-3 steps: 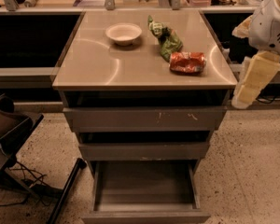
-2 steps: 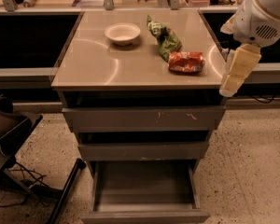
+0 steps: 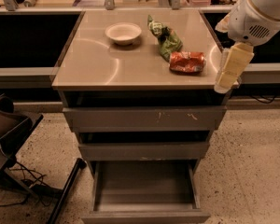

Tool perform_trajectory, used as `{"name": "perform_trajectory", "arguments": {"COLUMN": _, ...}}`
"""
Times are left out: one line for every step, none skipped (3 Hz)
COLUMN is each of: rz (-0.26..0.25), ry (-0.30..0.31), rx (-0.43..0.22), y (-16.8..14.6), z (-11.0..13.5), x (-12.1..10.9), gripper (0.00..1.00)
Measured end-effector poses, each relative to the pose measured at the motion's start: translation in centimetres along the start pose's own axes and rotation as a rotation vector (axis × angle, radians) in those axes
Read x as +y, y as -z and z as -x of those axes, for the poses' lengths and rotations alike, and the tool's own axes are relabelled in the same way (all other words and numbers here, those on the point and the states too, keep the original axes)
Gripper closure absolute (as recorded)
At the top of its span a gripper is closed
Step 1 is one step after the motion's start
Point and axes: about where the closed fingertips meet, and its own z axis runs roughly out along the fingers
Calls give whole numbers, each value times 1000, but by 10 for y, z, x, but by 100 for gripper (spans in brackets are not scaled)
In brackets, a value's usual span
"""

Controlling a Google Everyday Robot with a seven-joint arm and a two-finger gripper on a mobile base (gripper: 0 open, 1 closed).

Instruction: Place coke can into bottom drawer

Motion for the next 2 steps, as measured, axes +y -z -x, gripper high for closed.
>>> {"name": "perform_trajectory", "arguments": {"rz": -4, "ry": 10, "rx": -33, "y": -25, "z": 13, "x": -38, "gripper": 0}}
{"name": "perform_trajectory", "arguments": {"rz": -6, "ry": 13, "rx": -52, "y": -51, "z": 28, "x": -80, "gripper": 0}}
